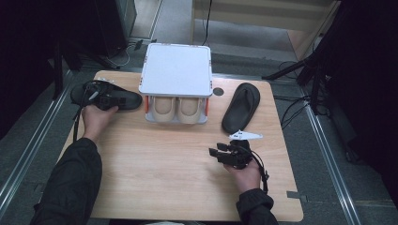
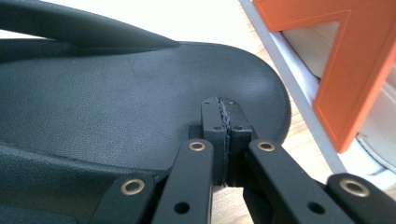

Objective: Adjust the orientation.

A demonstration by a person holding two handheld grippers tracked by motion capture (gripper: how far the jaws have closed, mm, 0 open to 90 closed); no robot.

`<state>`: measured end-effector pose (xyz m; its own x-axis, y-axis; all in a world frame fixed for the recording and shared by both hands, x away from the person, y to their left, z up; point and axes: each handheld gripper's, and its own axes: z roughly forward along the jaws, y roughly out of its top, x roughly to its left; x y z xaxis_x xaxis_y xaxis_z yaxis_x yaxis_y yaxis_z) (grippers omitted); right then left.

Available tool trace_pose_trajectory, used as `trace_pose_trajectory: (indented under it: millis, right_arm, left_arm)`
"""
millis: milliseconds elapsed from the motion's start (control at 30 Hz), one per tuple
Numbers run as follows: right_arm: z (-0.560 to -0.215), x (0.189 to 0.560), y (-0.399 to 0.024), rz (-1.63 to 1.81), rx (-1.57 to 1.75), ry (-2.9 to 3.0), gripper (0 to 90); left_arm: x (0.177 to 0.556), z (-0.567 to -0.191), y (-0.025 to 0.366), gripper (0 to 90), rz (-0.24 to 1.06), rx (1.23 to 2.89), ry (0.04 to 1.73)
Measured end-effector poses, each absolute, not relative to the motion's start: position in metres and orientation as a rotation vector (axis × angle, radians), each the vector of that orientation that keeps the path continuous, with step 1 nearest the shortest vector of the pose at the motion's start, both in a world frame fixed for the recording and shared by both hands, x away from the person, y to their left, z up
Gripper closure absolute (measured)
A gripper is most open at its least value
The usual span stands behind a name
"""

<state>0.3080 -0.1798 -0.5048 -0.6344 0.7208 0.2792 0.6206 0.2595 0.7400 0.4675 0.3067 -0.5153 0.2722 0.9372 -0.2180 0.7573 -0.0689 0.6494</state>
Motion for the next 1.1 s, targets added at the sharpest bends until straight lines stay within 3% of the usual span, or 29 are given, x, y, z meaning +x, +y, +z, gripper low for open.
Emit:
trace_pose_trajectory:
  millis: [1100]
  right_arm:
    - [-0.506,0.314,-0.174,1.330,1.276,2.418,53.2]
  left_arm:
    - [0.436,-0.516,0.318,90.0,0.264,1.867,1.541]
